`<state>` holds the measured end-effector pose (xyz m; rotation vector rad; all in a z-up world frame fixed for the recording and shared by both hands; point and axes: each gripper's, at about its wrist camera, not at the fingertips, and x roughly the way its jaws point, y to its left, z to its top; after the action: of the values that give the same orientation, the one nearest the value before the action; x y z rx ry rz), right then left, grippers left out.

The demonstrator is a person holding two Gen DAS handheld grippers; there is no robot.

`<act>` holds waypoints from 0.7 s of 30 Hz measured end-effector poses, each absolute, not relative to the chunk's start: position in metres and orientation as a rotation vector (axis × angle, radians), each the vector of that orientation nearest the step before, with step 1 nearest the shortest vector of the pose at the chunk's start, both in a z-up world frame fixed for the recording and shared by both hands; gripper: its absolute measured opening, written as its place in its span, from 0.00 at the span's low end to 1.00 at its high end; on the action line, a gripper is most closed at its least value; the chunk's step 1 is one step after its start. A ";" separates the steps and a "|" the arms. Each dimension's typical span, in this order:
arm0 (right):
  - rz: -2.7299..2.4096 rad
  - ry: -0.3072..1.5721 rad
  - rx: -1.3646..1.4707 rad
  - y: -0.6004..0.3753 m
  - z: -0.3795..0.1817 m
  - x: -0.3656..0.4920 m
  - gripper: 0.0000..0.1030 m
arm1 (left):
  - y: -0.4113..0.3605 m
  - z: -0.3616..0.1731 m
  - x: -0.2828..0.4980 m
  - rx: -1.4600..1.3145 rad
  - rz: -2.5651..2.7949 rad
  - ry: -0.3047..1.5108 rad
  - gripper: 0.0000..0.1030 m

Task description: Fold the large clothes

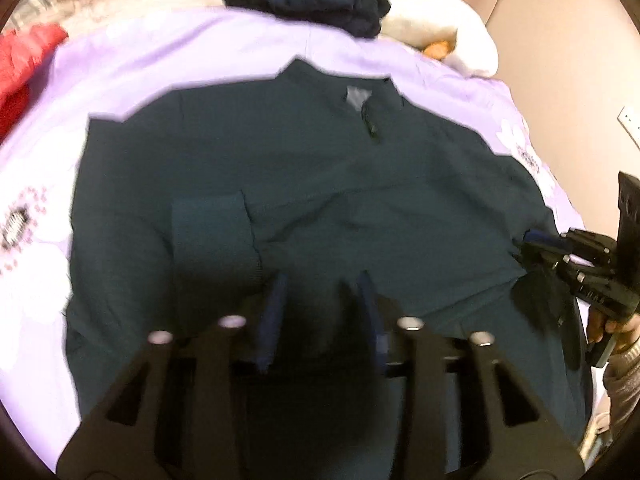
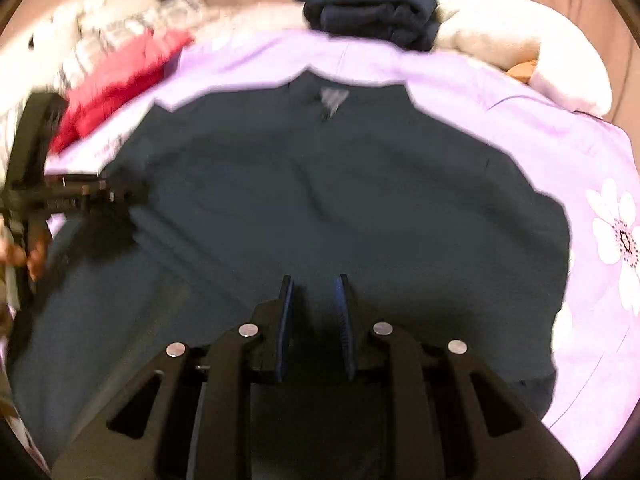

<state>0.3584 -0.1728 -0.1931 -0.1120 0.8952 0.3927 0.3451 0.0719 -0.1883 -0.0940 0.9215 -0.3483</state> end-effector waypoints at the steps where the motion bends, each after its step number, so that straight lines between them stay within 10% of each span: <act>1: 0.370 0.871 -0.093 -0.178 -0.187 0.363 0.24 | 0.073 -0.186 0.346 -0.091 -0.316 0.906 0.67; 21: 0.190 0.950 0.018 -0.206 -0.205 0.436 0.35 | 0.019 -0.194 0.384 -0.050 -0.311 1.009 0.72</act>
<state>0.4361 -0.2062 -0.2048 0.0175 0.9501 0.1898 0.3842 0.0189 -0.1944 -0.0500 1.0092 -0.3110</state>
